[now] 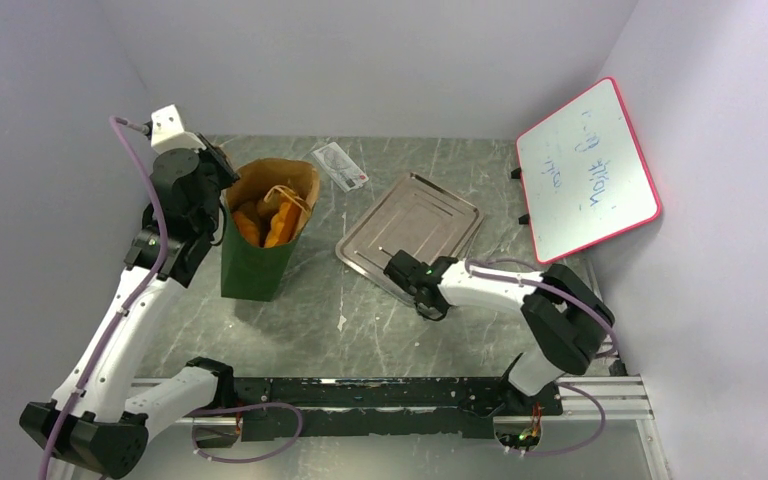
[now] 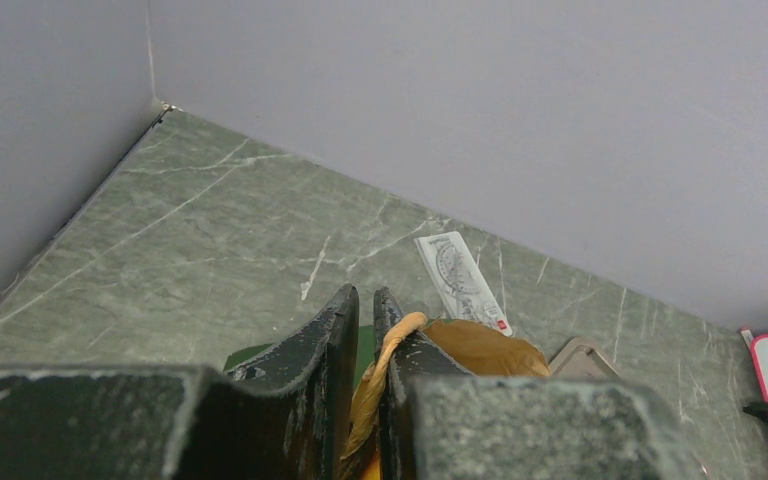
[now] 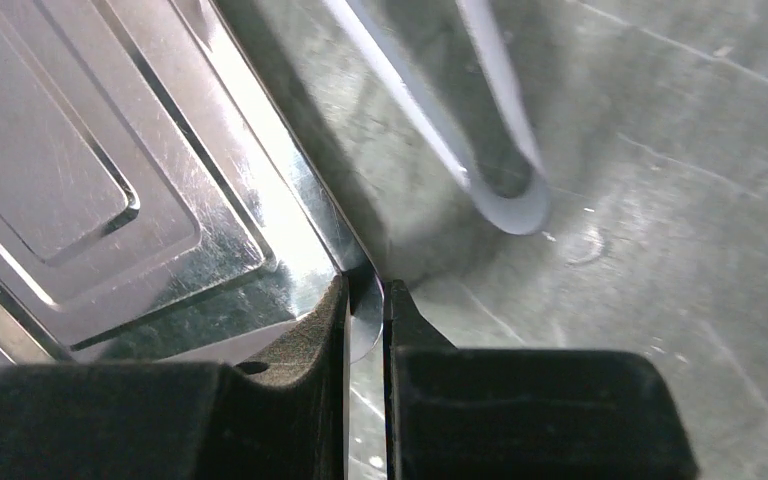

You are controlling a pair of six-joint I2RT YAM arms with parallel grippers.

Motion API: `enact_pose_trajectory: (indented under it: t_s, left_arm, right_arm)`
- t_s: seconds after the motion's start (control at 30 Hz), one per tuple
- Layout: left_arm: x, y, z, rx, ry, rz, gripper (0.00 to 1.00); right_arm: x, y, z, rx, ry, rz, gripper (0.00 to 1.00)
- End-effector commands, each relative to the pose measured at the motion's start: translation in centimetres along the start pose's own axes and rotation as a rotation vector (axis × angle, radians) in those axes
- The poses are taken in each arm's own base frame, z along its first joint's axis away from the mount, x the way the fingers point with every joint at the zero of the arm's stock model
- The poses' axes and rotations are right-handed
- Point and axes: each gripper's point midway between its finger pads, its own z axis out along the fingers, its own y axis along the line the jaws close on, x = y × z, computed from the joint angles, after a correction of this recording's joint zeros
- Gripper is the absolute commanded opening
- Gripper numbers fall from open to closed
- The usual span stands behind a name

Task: Take the fake bread out of the paper bag
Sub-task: Move the container to the center of the board.

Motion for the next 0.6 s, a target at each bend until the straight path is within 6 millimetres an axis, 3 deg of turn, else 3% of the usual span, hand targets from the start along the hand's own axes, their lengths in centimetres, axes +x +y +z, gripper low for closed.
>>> enact_pose_trajectory:
  t_s: [0.0, 0.37, 0.4, 0.47, 0.57]
  left_arm:
    - [-2.3, -0.4, -0.7, 0.034, -0.069, -0.047, 0.07]
    - [-1.5, -1.2, -0.4, 0.084, -0.05, -0.019, 0.07]
    - [-1.4, -1.1, -0.3, 0.082, -0.047, -0.017, 0.07]
    - [-1.4, -1.2, -0.2, 0.081, -0.048, -0.018, 0.07]
    - [-1.2, -1.2, 0.0, 0.082, -0.044, -0.017, 0.07]
  right_arm:
    - [-2.0, -0.3, 3.1, 0.09, -0.118, 0.376, 0.0]
    - [-4.3, 4.5, 4.9, 0.079, -0.153, 0.316, 0.0]
    - [-4.5, 4.5, 5.1, 0.091, -0.162, 0.276, 0.02]
    - [-4.6, 5.3, 4.9, 0.09, -0.173, 0.189, 0.19]
    - [-4.9, 5.7, 4.9, 0.087, -0.191, 0.071, 0.35]
